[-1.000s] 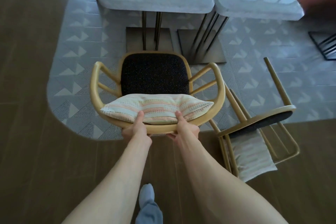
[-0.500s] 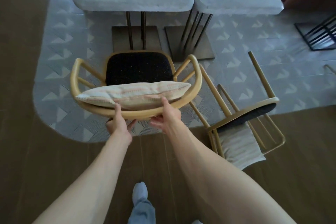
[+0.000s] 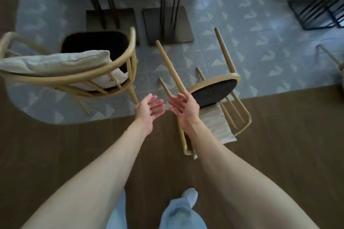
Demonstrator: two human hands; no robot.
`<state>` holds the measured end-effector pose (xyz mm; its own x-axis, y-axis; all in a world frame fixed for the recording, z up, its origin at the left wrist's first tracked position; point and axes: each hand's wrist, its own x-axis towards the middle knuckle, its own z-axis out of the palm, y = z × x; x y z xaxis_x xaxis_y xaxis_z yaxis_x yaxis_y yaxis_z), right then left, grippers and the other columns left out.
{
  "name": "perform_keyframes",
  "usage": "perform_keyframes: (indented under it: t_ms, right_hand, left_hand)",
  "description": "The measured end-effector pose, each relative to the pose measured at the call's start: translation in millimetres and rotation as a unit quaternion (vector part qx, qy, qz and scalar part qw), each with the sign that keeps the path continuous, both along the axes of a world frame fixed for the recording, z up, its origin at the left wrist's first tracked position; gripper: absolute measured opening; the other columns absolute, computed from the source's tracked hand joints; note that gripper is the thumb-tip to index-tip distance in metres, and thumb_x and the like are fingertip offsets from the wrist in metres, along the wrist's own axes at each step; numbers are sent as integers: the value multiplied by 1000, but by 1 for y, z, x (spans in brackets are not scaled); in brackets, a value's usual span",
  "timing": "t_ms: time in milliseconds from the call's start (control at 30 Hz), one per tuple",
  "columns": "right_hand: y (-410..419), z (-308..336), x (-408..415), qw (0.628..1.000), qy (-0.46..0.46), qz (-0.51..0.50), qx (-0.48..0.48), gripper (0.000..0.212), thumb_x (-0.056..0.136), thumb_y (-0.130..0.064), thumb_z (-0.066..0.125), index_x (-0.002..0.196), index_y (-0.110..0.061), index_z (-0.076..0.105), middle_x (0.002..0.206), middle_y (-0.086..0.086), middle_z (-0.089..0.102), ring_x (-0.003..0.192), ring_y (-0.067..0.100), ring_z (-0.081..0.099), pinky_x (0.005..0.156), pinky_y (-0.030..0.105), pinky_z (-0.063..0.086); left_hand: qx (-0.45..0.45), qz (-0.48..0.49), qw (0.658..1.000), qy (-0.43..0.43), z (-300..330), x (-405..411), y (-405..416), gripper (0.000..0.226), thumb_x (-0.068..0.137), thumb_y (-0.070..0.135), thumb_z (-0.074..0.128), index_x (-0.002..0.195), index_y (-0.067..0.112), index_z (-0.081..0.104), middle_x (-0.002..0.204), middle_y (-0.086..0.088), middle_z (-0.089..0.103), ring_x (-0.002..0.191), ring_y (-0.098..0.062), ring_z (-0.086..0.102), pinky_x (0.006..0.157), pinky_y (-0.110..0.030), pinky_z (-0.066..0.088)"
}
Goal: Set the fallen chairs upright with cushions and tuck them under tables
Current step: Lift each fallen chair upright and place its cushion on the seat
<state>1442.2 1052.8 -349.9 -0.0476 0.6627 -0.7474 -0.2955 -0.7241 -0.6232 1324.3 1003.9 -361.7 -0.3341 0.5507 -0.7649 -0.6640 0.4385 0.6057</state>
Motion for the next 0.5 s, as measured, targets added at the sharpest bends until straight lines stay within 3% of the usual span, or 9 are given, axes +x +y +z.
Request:
perform_keyframes:
  t_ms: [100,200,267,400,500]
  right_hand:
    - [9,-2,87,998,-45,46,3,36,106,-29,48,119,1,64,118,25,70,99,30,66,76,32,52]
    - [9,-6,157,992,-100,83,-7,32,105,-27,50,113,0,66,115,24,72,96,30,69,81,36,54]
    - [11,-15,198,985,-127,110,-28,26,105,-24,51,106,-3,66,111,25,72,97,33,69,84,40,55]
    - [19,-41,263,975,-165,129,-67,20,104,-19,52,102,-5,67,95,15,74,84,26,71,74,34,56]
    - [29,-57,297,971,-182,124,-88,17,103,-16,53,98,-7,67,88,11,74,80,23,71,68,30,55]
  left_hand:
    - [-13,-66,997,37,7,74,4,25,103,25,53,100,5,68,85,-11,74,80,-26,72,84,-44,58]
    - [-44,-133,989,46,1,124,0,23,102,19,54,102,1,67,84,-14,70,78,-29,67,84,-45,56]
    - [-75,-140,987,32,-11,149,3,19,101,16,54,99,1,66,80,-15,68,69,-27,64,75,-41,56]
    - [-135,-152,979,16,-48,195,14,17,100,11,54,88,3,63,72,-14,63,47,-19,60,50,-28,53]
    - [-167,-170,971,22,-71,227,27,12,98,8,55,94,1,64,72,-15,62,53,-24,56,55,-31,52]
